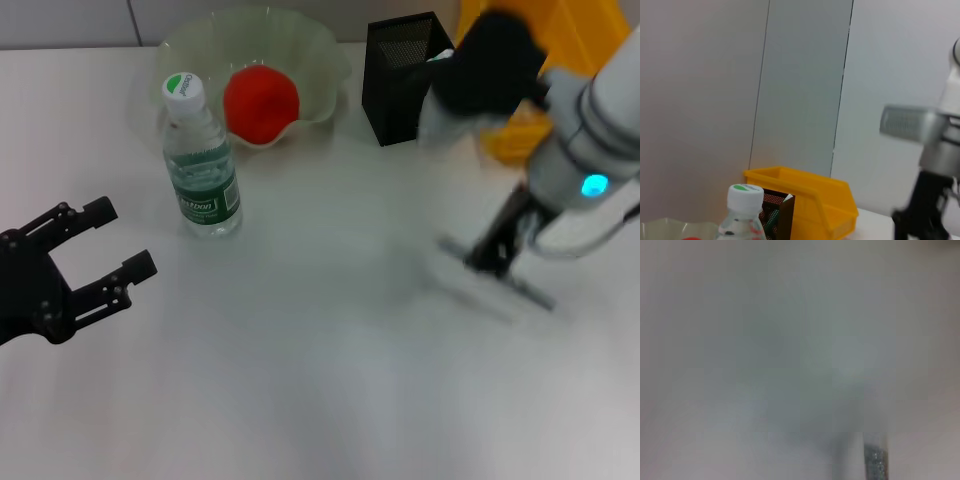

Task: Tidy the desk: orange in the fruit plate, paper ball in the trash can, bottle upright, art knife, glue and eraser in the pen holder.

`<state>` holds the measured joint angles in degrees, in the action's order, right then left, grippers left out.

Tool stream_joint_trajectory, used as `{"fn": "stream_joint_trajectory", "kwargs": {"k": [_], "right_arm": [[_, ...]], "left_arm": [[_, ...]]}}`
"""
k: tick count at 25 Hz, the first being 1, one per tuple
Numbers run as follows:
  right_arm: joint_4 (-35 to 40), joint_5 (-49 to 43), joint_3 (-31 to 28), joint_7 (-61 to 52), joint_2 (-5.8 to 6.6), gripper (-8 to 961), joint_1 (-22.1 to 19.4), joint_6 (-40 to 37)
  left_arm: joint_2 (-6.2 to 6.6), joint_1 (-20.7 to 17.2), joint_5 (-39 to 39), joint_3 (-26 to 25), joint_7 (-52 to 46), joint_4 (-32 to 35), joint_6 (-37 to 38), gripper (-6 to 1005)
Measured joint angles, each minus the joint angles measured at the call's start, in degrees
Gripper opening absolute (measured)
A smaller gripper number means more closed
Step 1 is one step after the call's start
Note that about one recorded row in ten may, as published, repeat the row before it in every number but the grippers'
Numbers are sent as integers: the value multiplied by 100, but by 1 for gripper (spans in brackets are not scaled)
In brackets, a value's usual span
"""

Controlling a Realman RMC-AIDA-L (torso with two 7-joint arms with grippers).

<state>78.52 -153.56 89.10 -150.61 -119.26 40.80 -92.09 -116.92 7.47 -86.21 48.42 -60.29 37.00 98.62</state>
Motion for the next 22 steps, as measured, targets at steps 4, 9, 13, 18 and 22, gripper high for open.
{"fn": "stream_joint_trajectory", "kwargs": {"k": [4, 9, 13, 18, 22], "right_arm": [[487, 10, -656, 133, -1, 117, -81, 343], [570, 201, -1117, 242, -1, 115, -154, 1567], [216, 502, -1090, 298, -7, 113, -231, 2917], [-785, 1108, -1084, 666, -6, 112, -168, 4660], [-1467, 1876, -993, 1296, -11, 110, -102, 5534]], "left_arm": [[-13, -8, 4, -47, 0, 0, -3, 785], [-33, 20, 0, -53, 0, -30, -38, 785], [-33, 41, -1, -52, 0, -69, -40, 785], [-34, 42, -2, -52, 8, -130, -87, 785], [-30, 44, -1, -52, 33, -132, -107, 785]]}}
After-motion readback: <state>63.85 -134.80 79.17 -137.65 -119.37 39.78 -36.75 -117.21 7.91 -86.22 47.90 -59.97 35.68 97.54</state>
